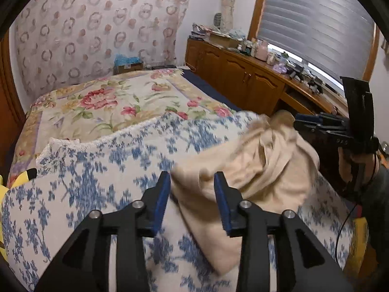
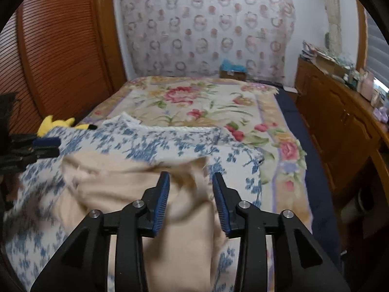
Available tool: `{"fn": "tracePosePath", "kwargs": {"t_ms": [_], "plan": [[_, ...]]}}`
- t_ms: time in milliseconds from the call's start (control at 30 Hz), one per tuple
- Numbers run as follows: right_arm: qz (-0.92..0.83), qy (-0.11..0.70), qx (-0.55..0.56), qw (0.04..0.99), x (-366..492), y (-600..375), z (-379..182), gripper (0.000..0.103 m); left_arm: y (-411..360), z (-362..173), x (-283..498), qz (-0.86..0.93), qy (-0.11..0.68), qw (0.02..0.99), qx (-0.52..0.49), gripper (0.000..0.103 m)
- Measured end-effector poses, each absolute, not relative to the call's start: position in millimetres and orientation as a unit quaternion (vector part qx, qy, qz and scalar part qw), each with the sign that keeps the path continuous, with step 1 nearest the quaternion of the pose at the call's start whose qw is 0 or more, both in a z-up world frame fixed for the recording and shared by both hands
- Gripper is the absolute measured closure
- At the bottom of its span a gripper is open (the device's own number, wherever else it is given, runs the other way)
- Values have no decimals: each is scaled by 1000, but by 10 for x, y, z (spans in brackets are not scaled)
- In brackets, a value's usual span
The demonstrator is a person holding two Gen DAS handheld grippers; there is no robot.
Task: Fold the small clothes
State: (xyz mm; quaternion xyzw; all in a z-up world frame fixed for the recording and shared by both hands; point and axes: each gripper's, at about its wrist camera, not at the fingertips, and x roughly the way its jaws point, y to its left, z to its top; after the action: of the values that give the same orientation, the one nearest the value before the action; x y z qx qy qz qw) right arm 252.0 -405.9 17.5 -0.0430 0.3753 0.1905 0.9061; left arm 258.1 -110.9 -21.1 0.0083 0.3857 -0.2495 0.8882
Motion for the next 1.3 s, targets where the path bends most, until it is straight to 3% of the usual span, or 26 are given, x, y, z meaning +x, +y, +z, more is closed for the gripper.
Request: {"fn": "tracePosePath", "kwargs": {"t_ms": [133,500,533,600,667,900,1133,1233,1300], "plan": [[203,385,-66,898,2303,-4120,110,46,-1131,-383,2429,-268,411,871,32,63],[228,406,-82,881,2785,-3993,-131,46,-1344,-552,2746,-283,431,856,35,61],[233,408,-83,879,2856,-3974,-139,48,-1348,-542,2792,-282,431,857,32,61],[248,412,-81,873,2983,-3953,-152,80,-1344,-526,2863,-281,426,859,31,61],[275,419,-68,863,3067,-3957,-160,99,-1331,-514,2923,-278,418,864,25,61],[246,383,-21,890,3144,-4120,-19,103,-1160,-562,3198,-249,413,876,-19,61],[120,417,-38,900,3259,-4216,-127,103,-1033,-615,3227,-211,416,885,-16,61],[114,420,-33,900,3217,-4261,-95,77,-1021,-585,3169,-222,420,880,-18,61],[114,416,-20,902,3107,-4307,-30,52,-1044,-557,3105,-229,417,879,-14,60]]}}
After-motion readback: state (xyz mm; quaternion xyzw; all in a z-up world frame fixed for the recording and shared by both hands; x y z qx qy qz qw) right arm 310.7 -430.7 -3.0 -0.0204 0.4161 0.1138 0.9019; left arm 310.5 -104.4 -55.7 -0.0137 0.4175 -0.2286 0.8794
